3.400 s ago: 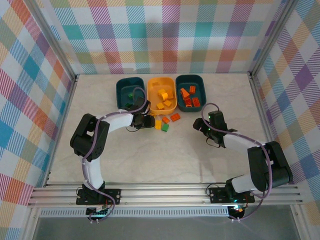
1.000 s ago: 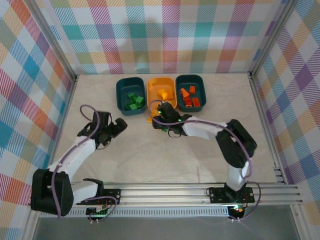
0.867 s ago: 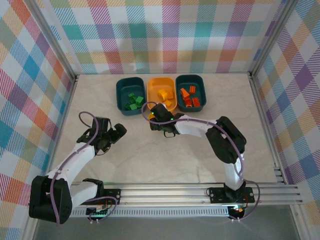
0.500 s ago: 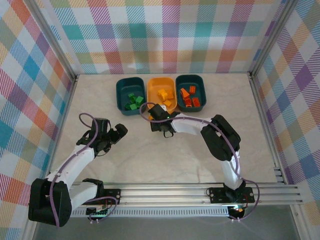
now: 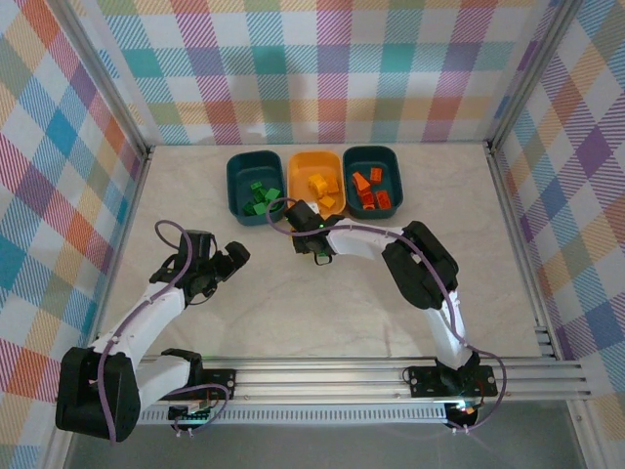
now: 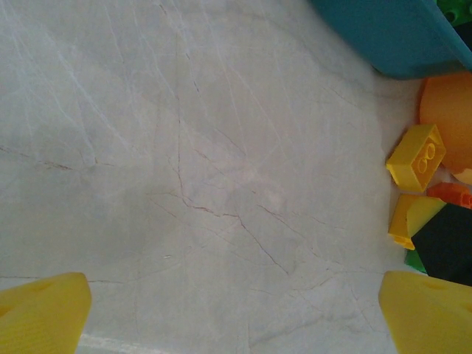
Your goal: Sort the legos into containers by color
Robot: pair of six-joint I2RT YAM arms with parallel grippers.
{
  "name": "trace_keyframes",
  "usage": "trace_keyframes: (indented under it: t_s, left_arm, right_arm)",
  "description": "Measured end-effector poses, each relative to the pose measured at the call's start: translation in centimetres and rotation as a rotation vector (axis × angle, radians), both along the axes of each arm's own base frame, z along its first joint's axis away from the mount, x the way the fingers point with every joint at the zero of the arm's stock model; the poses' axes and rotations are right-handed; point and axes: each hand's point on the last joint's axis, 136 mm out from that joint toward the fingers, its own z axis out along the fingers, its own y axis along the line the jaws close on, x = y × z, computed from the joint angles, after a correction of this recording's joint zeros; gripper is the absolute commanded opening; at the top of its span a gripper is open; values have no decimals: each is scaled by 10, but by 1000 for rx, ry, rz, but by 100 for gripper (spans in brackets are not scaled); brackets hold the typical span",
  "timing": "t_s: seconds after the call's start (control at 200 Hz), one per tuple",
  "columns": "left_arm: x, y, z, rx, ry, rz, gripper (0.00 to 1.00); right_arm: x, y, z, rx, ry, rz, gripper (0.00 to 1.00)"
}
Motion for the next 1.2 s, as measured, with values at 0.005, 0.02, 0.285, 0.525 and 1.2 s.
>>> trace_keyframes:
  t_s: [0.005,0.02,0.285,0.525,1.2]
  left_arm:
    - [0,0,0,0,0,0,100]
    - [0,0,0,0,0,0,100]
    - [0,-1,-3,-2,10,-7,100]
    - [3,-32,-10,-85,30,-115,96]
    - [-5,-96,-23,-54,64,-352,96]
  right_arm:
    - [0,0,0,1,0,-1,35]
    - [0,0,0,0,-1,-1,34]
    - [-15,-3,18,12,-25,26,30]
    - [1,-7,114,126,-209,53,31]
    - [138,-62,68,83,-157,-96,37]
